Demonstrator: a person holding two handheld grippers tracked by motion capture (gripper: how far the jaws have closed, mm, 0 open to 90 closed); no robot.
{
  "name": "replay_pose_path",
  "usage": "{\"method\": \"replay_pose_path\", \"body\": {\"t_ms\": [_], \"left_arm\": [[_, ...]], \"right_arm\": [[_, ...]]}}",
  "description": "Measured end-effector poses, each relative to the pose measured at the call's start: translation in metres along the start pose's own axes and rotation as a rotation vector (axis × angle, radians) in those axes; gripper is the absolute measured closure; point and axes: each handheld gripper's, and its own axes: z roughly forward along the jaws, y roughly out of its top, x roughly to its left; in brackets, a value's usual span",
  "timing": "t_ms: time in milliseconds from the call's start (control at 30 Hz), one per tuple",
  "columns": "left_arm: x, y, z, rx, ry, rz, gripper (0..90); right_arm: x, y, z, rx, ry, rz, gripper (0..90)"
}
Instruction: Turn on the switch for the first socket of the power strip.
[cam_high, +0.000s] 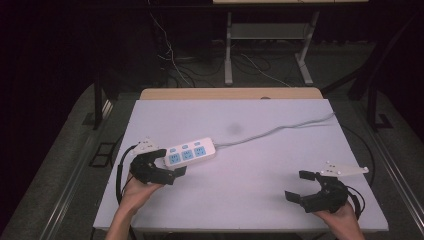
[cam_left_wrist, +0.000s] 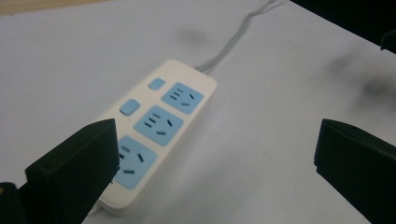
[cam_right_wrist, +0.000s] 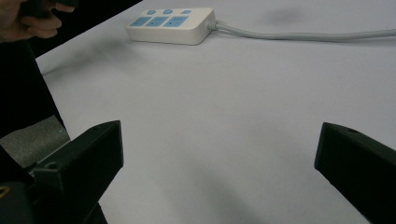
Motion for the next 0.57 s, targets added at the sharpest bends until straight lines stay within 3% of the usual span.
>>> {"method": "replay_pose_path", "body": {"t_ms": [267, 567], "left_arm": [[-0.007, -0.026, 0.004, 0.001, -0.019, -0.007, 0.0], [-0.014, -0.034, 0.012, 0.001, -0.058, 0.011, 0.0]], "right_arm": [[0.001, 0.0, 0.001, -0.004, 0.002, 0.001, 0.8], [0.001, -0.001, 0.001, -0.002, 0.0, 0.001, 0.9]]}}
